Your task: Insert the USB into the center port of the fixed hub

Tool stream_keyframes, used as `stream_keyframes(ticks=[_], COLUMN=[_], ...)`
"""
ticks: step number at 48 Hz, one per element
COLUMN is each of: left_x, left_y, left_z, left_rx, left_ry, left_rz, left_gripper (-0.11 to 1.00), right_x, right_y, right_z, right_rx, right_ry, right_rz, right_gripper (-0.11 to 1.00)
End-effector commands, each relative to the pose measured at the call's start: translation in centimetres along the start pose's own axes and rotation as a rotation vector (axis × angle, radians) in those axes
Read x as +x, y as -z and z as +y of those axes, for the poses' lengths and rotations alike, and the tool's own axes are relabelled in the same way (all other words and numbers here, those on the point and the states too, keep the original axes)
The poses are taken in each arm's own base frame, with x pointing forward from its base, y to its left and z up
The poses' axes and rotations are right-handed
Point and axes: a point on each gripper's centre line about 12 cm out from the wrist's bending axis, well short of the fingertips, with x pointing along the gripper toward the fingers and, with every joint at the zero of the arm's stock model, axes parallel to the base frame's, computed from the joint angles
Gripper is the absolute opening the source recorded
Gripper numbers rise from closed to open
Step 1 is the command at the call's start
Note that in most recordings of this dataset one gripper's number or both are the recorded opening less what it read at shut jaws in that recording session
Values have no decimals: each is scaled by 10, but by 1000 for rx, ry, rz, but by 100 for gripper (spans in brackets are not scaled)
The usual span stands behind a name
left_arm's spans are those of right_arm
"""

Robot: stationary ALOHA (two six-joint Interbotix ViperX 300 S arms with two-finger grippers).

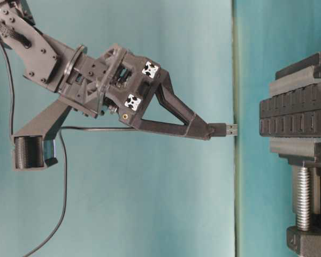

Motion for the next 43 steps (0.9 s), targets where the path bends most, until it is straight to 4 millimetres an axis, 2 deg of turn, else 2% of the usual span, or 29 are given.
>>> stream_keyframes(ticks=[1, 43], left_x=[1, 1], left_y=[-4, -4], left_z=[-1, -1], left_rx=[0, -1], left_ry=[3, 3], left_rz=[-10, -10], left_gripper=[0, 0], right_x=[-10, 13], right_y=[-12, -4], right_z=[-1, -1], right_rx=[7, 3], right_ry=[5, 1], right_rz=[-41, 11], right_gripper=[10, 10])
